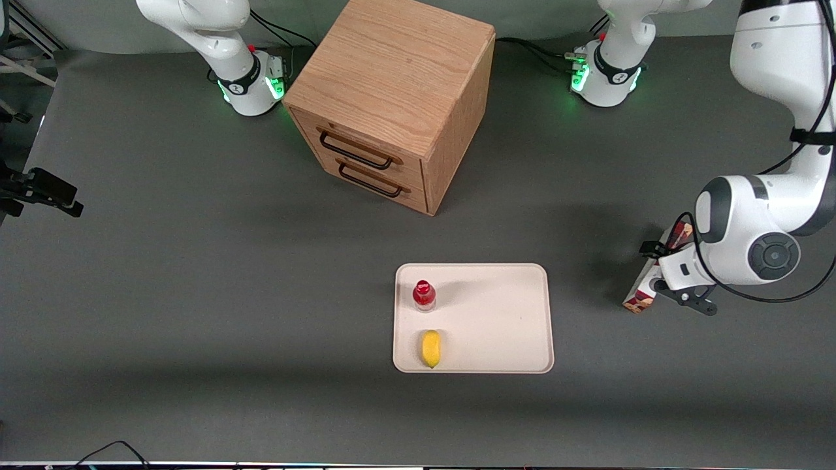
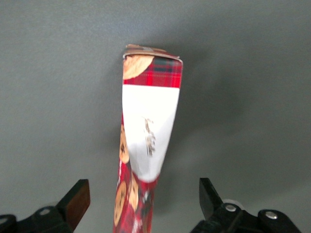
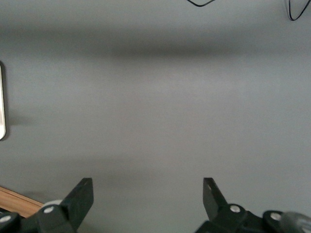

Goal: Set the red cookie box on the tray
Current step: 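Lower the open left gripper over the red-and-white cookie box, then close the left gripper on the cookie box end and lift it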

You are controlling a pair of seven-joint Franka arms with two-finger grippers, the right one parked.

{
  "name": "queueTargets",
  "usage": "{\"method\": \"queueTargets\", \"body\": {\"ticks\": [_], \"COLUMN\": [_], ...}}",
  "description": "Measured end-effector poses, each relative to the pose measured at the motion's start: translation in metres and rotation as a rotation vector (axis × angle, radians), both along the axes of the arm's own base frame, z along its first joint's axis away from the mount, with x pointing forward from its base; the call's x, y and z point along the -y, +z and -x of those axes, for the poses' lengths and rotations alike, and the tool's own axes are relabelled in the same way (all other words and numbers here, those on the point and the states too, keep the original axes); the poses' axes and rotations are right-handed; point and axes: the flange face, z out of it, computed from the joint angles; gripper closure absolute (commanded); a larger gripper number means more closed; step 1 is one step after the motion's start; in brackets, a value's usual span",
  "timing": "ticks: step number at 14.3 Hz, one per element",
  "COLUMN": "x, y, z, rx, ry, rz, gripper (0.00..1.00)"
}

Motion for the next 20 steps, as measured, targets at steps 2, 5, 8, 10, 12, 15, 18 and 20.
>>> {"method": "queueTargets", "body": {"ticks": [2,5,8,10,12,15,18,20], "x": [-0.007,-0.026,-0.032,-0.031,-0.031,-0.029,-0.024,-0.014], "y": [-0.024,-0.040,-0.034,-0.026,-0.009,0.058,0.162,0.226], "z": [0.008,0.020,0.018,0.016,0.008,-0.016,-0.036,-0.036], "rx": [0.023,0.026,0.037,0.038,0.017,-0.024,-0.032,-0.025], "ry": [-0.008,0.016,0.034,0.044,0.072,0.093,0.170,0.247], "rz": [0.001,-0.007,0.000,0.008,0.031,0.053,0.049,0.035], "gripper": [1.00,1.00,1.00,1.00,1.00,1.00,1.00,1.00]}}
